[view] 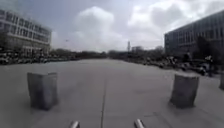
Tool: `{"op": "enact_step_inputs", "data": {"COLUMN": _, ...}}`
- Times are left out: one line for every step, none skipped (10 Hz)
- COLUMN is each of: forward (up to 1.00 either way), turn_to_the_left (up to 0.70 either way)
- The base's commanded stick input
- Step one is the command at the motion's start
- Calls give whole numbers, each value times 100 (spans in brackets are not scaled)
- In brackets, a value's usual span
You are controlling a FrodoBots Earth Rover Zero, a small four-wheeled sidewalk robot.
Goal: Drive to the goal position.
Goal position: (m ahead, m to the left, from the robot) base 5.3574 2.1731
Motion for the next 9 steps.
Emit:
{"op": "enact_step_inputs", "data": {"forward": 85, "turn_to_the_left": 0}}
{"op": "enact_step_inputs", "data": {"forward": 85, "turn_to_the_left": 0}}
{"op": "enact_step_inputs", "data": {"forward": 85, "turn_to_the_left": 0}}
{"op": "enact_step_inputs", "data": {"forward": 85, "turn_to_the_left": 0}}
{"op": "enact_step_inputs", "data": {"forward": 85, "turn_to_the_left": 0}}
{"op": "enact_step_inputs", "data": {"forward": 85, "turn_to_the_left": 0}}
{"op": "enact_step_inputs", "data": {"forward": 85, "turn_to_the_left": 0}}
{"op": "enact_step_inputs", "data": {"forward": 85, "turn_to_the_left": 0}}
{"op": "enact_step_inputs", "data": {"forward": 85, "turn_to_the_left": 0}}
